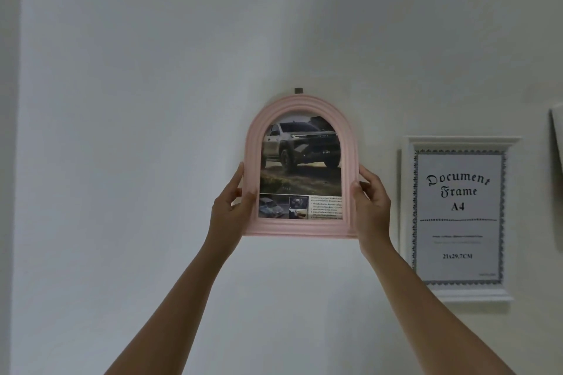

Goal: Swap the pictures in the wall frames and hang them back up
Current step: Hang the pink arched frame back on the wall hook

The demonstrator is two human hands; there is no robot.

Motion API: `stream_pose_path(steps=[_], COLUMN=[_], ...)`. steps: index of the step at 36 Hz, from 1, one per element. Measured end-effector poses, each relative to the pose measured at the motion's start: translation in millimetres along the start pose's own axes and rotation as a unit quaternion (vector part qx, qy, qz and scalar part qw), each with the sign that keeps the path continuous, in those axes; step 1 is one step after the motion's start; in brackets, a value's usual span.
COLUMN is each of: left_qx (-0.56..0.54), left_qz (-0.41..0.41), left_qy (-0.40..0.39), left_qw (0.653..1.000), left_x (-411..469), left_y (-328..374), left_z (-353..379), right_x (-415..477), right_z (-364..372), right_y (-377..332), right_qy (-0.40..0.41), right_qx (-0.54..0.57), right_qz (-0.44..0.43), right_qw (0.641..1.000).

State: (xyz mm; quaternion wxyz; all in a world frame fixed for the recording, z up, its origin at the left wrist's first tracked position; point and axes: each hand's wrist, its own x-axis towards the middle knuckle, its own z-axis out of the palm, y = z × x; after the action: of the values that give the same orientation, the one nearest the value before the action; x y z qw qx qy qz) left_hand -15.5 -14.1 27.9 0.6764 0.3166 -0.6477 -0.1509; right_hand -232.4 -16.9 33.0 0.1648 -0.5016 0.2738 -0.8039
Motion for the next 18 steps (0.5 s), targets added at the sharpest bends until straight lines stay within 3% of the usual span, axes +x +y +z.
stream_pose_path(steps=[11, 18], left_qx=[0.028, 0.111], left_qz=[-0.008, 0.016], left_qy=[0.000, 0.037], left_qw=[1.000, 0.993], left_x=[-1.7, -4.2], left_y=[-12.0, -19.2], left_z=[6.8, 16.1], right_x=[6.5, 4.8], right_z=[-5.6, -8.0], right_y=[14.6, 24.1], right_qy=[-0.031, -0.066], right_qx=[-0.023, -0.085], right_qz=[0.002, -0.020], right_qw=[0.999, 0.994])
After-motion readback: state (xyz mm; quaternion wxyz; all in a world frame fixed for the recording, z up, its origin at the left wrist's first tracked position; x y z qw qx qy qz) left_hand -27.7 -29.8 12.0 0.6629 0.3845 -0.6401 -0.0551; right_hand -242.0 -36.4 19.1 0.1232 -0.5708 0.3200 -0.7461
